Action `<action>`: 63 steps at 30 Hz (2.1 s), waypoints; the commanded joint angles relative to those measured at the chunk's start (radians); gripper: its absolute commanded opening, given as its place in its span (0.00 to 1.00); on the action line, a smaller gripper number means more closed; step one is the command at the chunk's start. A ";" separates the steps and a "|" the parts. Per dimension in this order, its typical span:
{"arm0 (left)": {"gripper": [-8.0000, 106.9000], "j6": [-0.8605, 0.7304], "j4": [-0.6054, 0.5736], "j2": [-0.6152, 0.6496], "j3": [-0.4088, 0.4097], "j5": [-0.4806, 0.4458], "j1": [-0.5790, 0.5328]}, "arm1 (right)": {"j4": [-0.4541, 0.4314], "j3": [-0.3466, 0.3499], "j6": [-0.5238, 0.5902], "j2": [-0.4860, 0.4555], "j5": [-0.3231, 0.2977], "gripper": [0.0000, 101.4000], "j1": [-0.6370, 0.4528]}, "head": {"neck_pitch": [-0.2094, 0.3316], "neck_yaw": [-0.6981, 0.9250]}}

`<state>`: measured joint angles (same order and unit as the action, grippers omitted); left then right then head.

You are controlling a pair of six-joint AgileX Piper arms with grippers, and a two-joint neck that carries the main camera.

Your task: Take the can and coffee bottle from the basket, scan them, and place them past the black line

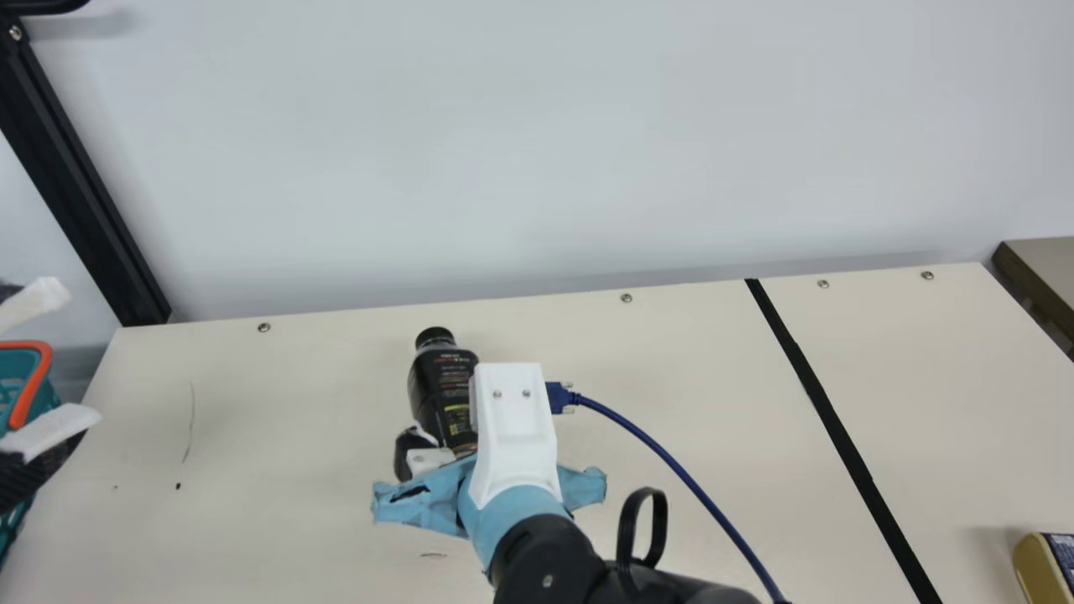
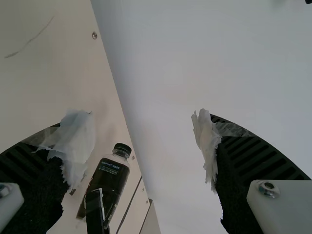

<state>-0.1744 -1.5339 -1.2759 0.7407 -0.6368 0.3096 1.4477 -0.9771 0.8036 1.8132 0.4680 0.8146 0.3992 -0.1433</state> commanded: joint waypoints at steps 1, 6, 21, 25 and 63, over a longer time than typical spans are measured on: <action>0.85 0.000 0.000 0.000 0.000 0.000 0.000 | 0.049 -0.004 0.083 -0.003 0.021 0.00 0.004 | 0.037 -0.014; 0.85 0.000 0.000 0.000 0.000 0.000 0.000 | 0.112 -0.028 0.167 0.003 0.066 0.00 0.009 | 0.037 -0.014; 0.85 0.000 0.000 0.000 0.000 0.000 0.000 | 0.215 -0.046 0.262 0.021 0.148 0.00 -0.036 | 0.037 -0.014; 0.85 0.000 0.000 0.000 0.000 0.000 0.000 | 0.222 -0.027 0.259 0.015 0.152 0.00 -0.067 | 0.037 -0.014; 0.85 0.000 0.000 0.000 0.000 0.000 0.000 | -0.542 0.200 0.325 -0.081 0.071 0.00 -0.515 | 0.037 -0.014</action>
<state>-0.1744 -1.5339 -1.2759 0.7407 -0.6368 0.3096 0.9642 -0.7820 1.1297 1.7261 0.5158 0.3152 0.4043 -0.1433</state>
